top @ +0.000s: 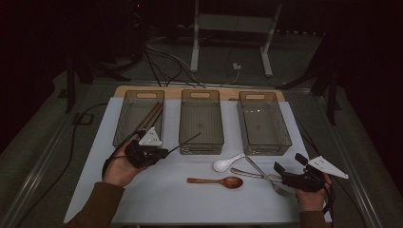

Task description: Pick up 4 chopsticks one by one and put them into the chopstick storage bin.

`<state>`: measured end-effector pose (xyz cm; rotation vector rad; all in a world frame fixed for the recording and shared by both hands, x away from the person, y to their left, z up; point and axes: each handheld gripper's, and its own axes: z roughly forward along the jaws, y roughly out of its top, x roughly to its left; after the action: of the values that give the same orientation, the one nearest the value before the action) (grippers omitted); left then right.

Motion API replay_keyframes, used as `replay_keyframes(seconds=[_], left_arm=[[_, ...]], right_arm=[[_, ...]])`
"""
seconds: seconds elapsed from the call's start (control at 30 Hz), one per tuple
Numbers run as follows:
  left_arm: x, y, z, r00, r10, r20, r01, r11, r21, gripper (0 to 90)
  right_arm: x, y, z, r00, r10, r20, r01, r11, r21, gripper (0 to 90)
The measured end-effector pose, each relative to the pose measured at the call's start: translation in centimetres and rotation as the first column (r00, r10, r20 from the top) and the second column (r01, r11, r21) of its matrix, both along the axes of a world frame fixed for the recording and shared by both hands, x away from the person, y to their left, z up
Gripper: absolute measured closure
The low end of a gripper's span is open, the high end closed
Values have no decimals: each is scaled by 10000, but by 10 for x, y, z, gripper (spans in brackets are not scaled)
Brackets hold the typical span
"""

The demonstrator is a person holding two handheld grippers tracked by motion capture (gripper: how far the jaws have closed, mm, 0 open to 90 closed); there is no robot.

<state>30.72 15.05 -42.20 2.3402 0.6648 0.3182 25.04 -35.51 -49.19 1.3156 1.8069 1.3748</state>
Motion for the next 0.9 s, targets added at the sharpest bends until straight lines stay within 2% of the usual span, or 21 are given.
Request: replay_keyframes(seconds=[0.3,0.57,0.9], left_arm=[[13,6,7,9975,710,5,-710,9975,1,878],[26,16,14,9901,1400,-6,-1400,9901,-85,877],[41,28,27,9736,2275,207,-2269,9736,-253,878]], right_arm=[[0,0,0,10000,6,-20,-6,10000,-21,0],[0,0,0,10000,-20,-5,20,10000,20,0],[0,-1,0,10000,-23,-1,23,10000,21,0]])
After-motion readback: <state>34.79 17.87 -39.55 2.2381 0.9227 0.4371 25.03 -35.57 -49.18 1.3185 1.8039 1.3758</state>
